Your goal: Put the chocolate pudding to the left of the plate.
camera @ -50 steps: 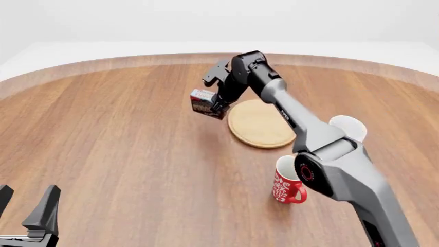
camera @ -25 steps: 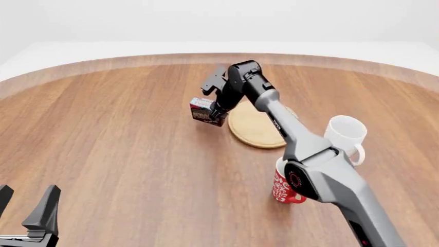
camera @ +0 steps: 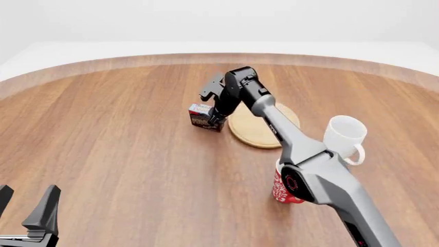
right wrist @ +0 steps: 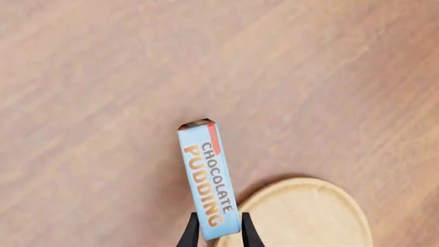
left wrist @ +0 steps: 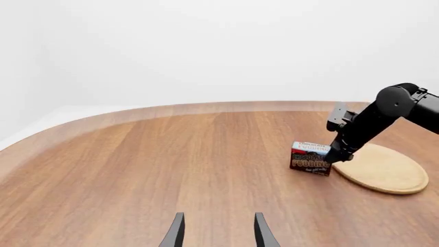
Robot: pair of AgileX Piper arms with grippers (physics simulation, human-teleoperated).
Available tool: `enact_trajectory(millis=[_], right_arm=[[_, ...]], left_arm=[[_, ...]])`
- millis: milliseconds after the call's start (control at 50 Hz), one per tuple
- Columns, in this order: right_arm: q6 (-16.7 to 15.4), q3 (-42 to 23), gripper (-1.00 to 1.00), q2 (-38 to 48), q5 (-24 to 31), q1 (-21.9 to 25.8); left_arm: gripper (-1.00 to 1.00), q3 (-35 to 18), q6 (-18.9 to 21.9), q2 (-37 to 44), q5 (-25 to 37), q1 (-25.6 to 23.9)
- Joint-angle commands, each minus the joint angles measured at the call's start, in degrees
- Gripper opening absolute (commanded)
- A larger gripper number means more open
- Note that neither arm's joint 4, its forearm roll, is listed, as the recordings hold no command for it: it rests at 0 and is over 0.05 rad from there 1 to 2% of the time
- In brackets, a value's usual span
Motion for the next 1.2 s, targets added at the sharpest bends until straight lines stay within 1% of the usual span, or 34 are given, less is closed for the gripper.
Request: enact_trajectory(millis=[20,60,80,100,120,380,420,480,500,520,560,600,620,640,720,740,780,820,860,880,920,960,1060,1100,1120,1160,1200], right_arm=[[0.34,-0.17,-1.00,0.70,0.02,-0.09],[-0.67,0.11,-1.00,0.61,0.33,0.02],[0.33,0.13,1.00,0.18,0.42,0.25],[0.34,0.15,1.00,0.17,0.40,0.25],[-0.55,-0.16,1.00,0.10,0.08,-0.37],[-0.36,-0.01,1.00,-2.34,0.14,-0.98],[-0.17,0.51,1.00,-3.52,0.46,-1.05],[-0.12,2.94,1.00,-6.23,0.27,-1.17],[-0.09,4.72,1.00,-7.52,-0.43,-1.21],[-0.08,8.92,1.00,-9.93,-2.48,-1.27],[0.19,20.17,1.00,-16.24,-8.02,-1.27],[0.58,28.42,1.00,-21.00,-12.02,-1.18],[0.92,31.55,1.00,-22.88,-13.45,-0.91],[1.35,36.78,1.00,-26.35,-15.96,-0.66],[2.62,45.84,1.00,-32.67,-20.47,0.21],[3.90,51.19,1.00,-36.73,-23.27,1.01],[5.21,56.50,1.00,-40.80,-25.51,1.83],[6.81,60.44,1.00,-44.91,-26.84,2.62],[7.01,62.73,1.00,-47.49,-27.33,2.58],[7.38,65.30,1.00,-49.70,-28.01,3.04],[8.12,68.45,1.00,-52.49,-29.36,3.33],[9.18,73.27,1.00,-56.91,-31.84,3.52],[10.72,76.77,1.00,-60.78,-34.29,3.76],[10.85,78.30,1.00,-62.44,-35.11,3.71],[11.84,79.95,1.00,-64.59,-36.13,4.18],[11.79,81.16,1.00,-65.93,-36.80,4.19],[12.51,82.94,1.00,-67.93,-37.67,4.51]], left_arm=[[1.00,0.00,0.00,0.00,0.00,0.00],[1.00,0.00,0.00,0.00,0.00,0.00],[1.00,0.00,0.00,0.00,0.00,0.00],[1.00,0.00,0.00,0.00,0.00,0.00],[1.00,0.00,0.00,0.00,0.00,0.00],[1.00,0.00,0.00,0.00,0.00,0.00],[1.00,0.00,0.00,0.00,0.00,0.00],[1.00,0.00,0.00,0.00,0.00,0.00],[1.00,0.00,0.00,0.00,0.00,0.00],[1.00,0.00,0.00,0.00,0.00,0.00],[1.00,0.00,0.00,0.00,0.00,0.00],[1.00,0.00,0.00,0.00,0.00,0.00],[1.00,0.00,0.00,0.00,0.00,0.00],[1.00,0.00,0.00,0.00,0.00,0.00],[1.00,0.00,0.00,0.00,0.00,0.00],[1.00,0.00,0.00,0.00,0.00,0.00],[1.00,0.00,0.00,0.00,0.00,0.00],[1.00,0.00,0.00,0.00,0.00,0.00],[1.00,0.00,0.00,0.00,0.00,0.00],[1.00,0.00,0.00,0.00,0.00,0.00],[1.00,0.00,0.00,0.00,0.00,0.00],[1.00,0.00,0.00,0.00,0.00,0.00],[1.00,0.00,0.00,0.00,0.00,0.00],[1.00,0.00,0.00,0.00,0.00,0.00],[1.00,0.00,0.00,0.00,0.00,0.00],[1.00,0.00,0.00,0.00,0.00,0.00],[1.00,0.00,0.00,0.00,0.00,0.00]])
